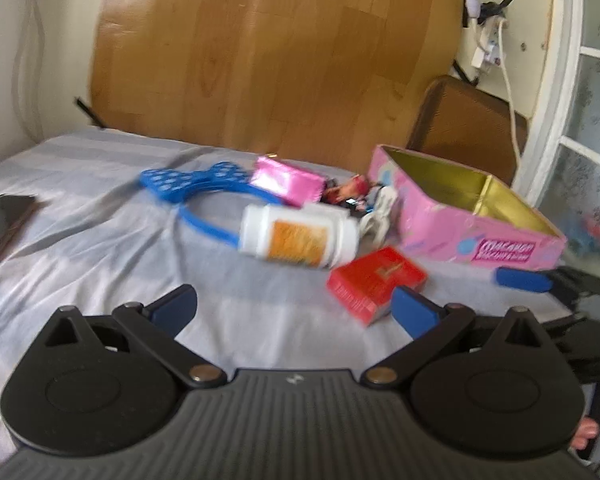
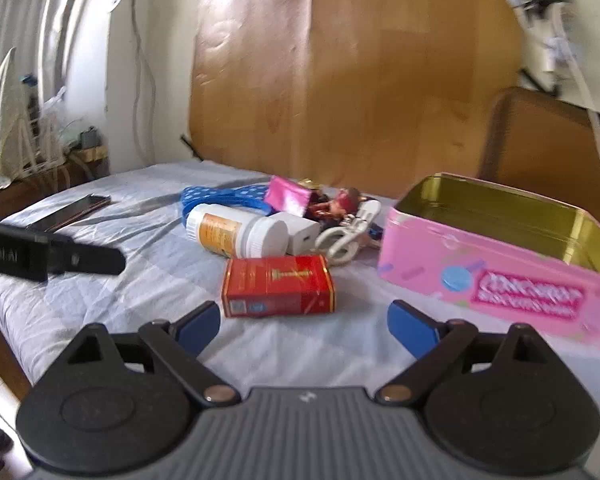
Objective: Organize rigid objects
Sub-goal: 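Grasp the red box with the right tool and drop it into the pink tin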
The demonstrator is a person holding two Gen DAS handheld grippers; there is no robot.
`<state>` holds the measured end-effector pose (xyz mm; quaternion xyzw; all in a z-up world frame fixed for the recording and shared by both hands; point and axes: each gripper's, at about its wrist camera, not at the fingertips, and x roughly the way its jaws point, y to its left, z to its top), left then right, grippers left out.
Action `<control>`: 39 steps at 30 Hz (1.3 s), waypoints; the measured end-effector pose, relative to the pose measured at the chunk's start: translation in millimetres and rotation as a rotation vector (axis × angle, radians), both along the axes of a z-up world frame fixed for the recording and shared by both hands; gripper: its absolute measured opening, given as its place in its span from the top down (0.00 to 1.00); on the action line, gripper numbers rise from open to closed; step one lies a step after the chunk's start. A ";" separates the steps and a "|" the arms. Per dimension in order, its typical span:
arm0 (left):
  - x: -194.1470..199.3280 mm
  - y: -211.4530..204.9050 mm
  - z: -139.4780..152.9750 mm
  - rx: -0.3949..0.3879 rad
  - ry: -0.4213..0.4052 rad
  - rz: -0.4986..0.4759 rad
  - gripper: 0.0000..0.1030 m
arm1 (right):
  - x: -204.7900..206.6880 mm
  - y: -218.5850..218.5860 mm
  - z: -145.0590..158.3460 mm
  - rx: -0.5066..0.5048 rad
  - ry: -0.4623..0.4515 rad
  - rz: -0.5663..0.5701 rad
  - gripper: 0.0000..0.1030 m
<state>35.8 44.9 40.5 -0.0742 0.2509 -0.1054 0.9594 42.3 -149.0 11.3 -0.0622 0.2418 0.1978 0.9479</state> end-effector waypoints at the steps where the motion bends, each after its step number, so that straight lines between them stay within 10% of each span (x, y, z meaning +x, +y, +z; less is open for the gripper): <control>1: 10.1 -2.3 1.0 -0.025 0.015 -0.028 0.00 | 8.8 0.6 0.3 -0.012 0.019 0.034 0.08; 13: 76.5 -39.8 -29.2 -0.102 0.175 -0.158 0.19 | 66.4 15.1 -23.2 -0.099 0.138 0.199 0.04; 18: 80.7 -49.6 -34.8 -0.095 0.195 -0.167 0.43 | 68.4 19.0 -33.2 -0.085 0.160 0.240 0.19; 39: 129.1 -223.0 34.7 -0.057 -0.015 -0.480 0.42 | 75.3 -150.5 29.2 -0.001 -0.131 -0.246 0.27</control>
